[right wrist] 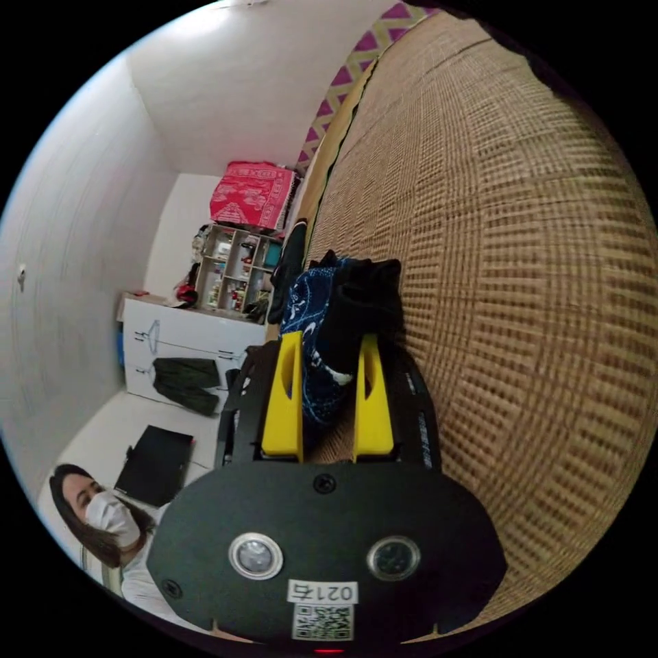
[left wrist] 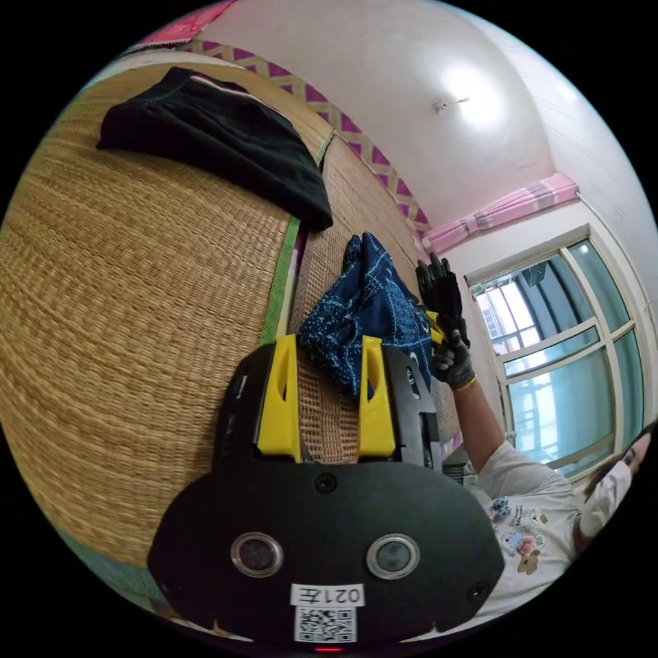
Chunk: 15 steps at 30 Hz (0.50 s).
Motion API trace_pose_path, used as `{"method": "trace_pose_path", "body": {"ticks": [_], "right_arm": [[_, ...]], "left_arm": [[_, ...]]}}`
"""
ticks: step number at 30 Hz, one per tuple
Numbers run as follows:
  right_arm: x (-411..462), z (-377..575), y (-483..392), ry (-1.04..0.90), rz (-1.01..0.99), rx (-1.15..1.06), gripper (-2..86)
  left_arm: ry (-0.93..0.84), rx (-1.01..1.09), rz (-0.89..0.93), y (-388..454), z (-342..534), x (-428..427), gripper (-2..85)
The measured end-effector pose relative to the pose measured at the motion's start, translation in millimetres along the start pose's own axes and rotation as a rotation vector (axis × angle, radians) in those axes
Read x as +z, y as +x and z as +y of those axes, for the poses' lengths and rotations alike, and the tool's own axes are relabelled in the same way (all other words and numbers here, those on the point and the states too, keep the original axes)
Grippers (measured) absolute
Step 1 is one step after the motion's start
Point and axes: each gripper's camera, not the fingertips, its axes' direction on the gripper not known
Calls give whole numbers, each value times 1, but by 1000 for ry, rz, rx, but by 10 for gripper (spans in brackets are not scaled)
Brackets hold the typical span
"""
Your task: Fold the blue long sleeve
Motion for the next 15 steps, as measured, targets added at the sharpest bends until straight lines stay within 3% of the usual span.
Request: {"method": "trace_pose_path", "body": {"ticks": [8, 13, 15], "right_arm": [[5, -10, 8, -61, 7, 1, 67], [-8, -15, -43, -94, 3, -119, 60], [-5, -22, -83, -117, 49, -200, 60]], "left_arm": [[-144, 87, 3, 19, -24, 18, 40], [-58, 149, 146, 38, -32, -18, 0], [-38, 214, 113, 52, -42, -40, -3]]}}
